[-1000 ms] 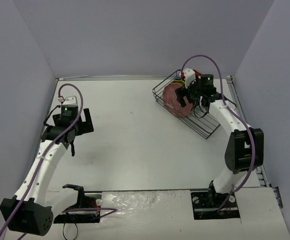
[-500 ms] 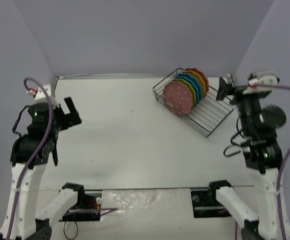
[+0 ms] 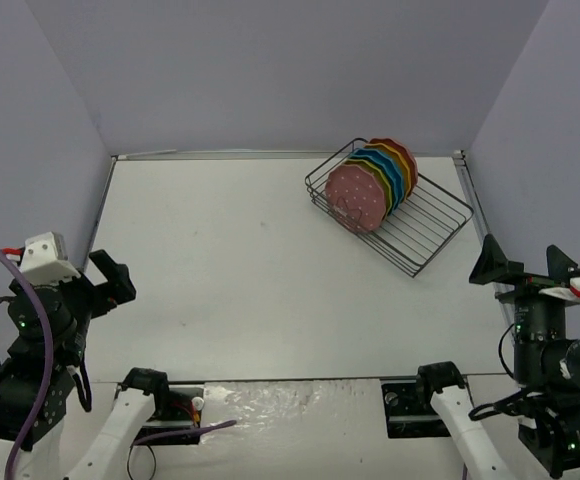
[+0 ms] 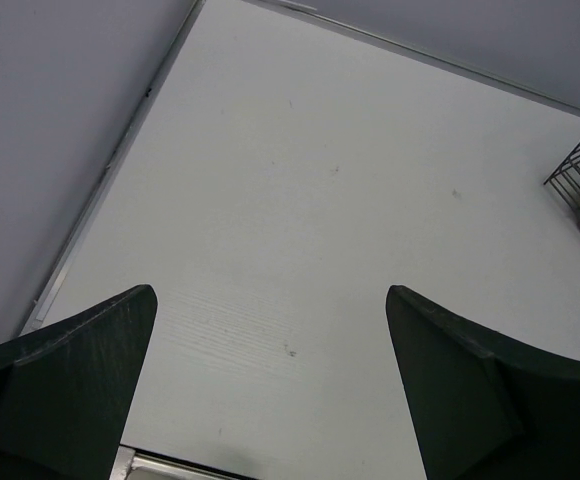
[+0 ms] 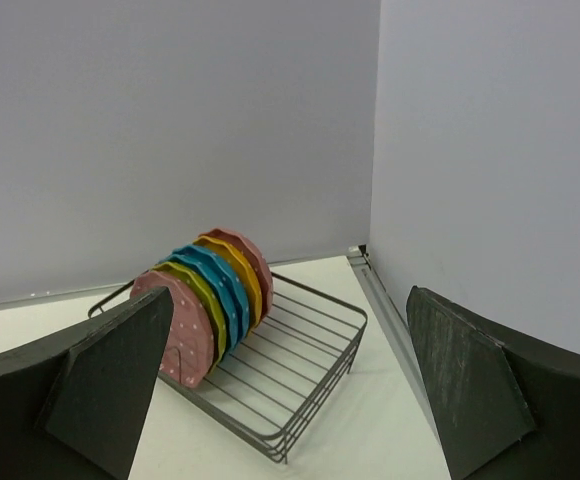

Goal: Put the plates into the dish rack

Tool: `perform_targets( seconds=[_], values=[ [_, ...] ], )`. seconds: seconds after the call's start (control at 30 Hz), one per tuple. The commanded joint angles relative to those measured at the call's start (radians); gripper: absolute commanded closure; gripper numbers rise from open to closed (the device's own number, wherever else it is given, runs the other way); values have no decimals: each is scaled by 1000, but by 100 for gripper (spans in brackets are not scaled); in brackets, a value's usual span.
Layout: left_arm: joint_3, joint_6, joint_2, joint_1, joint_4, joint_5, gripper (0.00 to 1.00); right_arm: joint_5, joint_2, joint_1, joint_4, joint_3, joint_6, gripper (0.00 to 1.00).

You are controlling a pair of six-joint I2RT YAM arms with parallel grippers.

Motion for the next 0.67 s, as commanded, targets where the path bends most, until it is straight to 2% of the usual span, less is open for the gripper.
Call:
perform_targets(
  seconds=[0.0,0.27,0.63],
  values=[
    [-32,19,-5,-3,-24,-7,3,32,-33,23,-63,16,23,0],
    [-79,28,9,-3,-8,11,3,-12,-86,41,-169,19,77,0],
    [-122,14,75,-8,81,48,3,-47,-73,48,-182,33,73,0]
  ],
)
